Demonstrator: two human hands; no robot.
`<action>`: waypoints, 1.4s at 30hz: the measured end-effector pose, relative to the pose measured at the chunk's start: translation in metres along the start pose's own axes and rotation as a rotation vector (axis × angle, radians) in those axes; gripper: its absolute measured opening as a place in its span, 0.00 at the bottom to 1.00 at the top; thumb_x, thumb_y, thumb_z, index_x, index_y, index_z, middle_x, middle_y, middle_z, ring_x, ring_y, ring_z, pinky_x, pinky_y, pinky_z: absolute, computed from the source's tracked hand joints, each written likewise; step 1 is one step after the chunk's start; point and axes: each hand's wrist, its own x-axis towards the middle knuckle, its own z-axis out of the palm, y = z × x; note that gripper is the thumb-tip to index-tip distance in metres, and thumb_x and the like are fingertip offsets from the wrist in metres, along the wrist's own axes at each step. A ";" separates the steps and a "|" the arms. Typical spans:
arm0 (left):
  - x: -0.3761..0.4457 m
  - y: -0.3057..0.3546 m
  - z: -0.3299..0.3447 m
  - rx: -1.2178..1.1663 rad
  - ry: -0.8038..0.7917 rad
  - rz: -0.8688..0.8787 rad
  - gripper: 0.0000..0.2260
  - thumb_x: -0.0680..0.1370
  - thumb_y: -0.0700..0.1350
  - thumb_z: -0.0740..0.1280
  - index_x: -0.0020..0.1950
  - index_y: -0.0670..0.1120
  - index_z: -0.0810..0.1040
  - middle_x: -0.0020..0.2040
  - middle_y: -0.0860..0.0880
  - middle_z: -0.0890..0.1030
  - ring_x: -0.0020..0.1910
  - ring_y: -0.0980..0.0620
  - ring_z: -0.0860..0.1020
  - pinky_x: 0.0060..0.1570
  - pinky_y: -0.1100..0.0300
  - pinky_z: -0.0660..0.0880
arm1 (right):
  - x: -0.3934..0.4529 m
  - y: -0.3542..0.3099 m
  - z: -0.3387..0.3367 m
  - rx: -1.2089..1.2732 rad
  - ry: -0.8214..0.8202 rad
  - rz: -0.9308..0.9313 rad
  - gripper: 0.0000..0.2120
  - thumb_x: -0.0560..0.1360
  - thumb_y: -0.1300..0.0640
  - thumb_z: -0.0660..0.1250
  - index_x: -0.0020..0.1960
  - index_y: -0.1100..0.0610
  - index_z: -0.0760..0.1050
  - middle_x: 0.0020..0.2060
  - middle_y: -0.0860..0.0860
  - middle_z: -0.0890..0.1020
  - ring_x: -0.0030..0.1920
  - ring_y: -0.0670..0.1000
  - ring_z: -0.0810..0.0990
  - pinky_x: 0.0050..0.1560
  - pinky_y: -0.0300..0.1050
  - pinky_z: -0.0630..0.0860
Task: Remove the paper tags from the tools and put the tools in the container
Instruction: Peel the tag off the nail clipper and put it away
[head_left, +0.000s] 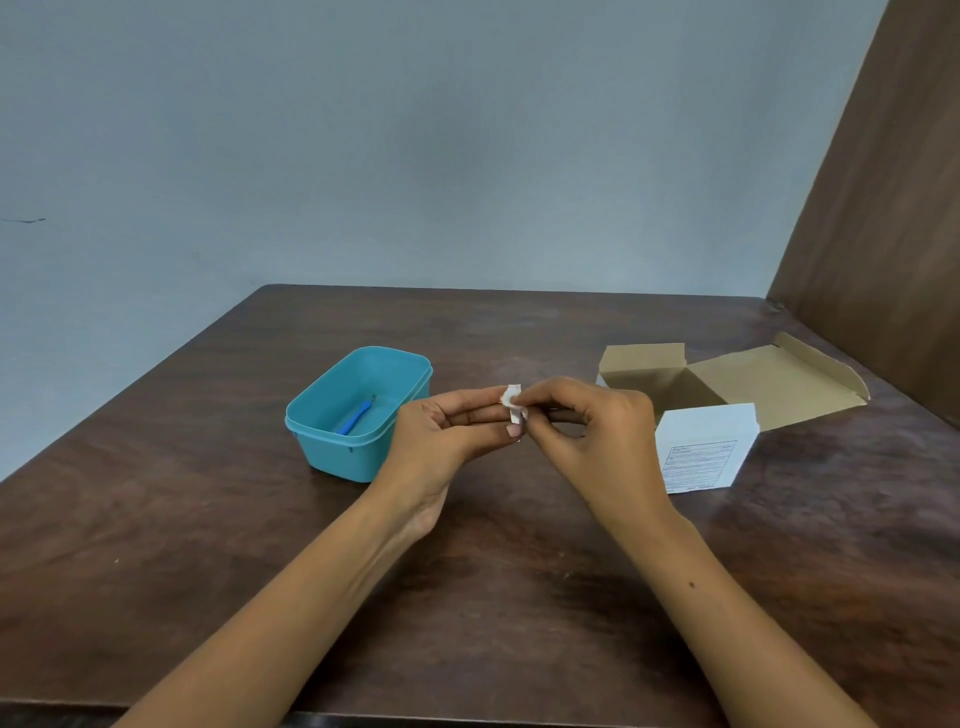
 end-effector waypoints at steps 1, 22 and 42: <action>0.000 -0.001 0.001 0.002 0.002 0.006 0.16 0.66 0.28 0.72 0.53 0.39 0.82 0.43 0.43 0.86 0.46 0.50 0.84 0.48 0.62 0.80 | 0.000 0.000 0.000 -0.020 0.013 -0.002 0.05 0.70 0.64 0.74 0.44 0.57 0.83 0.39 0.48 0.86 0.39 0.43 0.83 0.40 0.41 0.80; 0.002 0.004 0.001 -0.166 -0.034 -0.158 0.15 0.71 0.27 0.67 0.56 0.33 0.79 0.47 0.41 0.84 0.42 0.52 0.84 0.44 0.64 0.80 | -0.001 -0.002 0.006 0.103 0.054 0.179 0.07 0.69 0.68 0.73 0.43 0.58 0.83 0.38 0.48 0.85 0.39 0.43 0.83 0.43 0.39 0.81; 0.000 0.008 0.002 -0.093 -0.099 -0.211 0.11 0.73 0.33 0.67 0.54 0.38 0.81 0.48 0.44 0.85 0.47 0.52 0.84 0.42 0.63 0.81 | -0.003 -0.001 0.007 0.029 0.144 0.080 0.05 0.68 0.67 0.74 0.41 0.59 0.82 0.37 0.49 0.85 0.38 0.44 0.84 0.39 0.42 0.81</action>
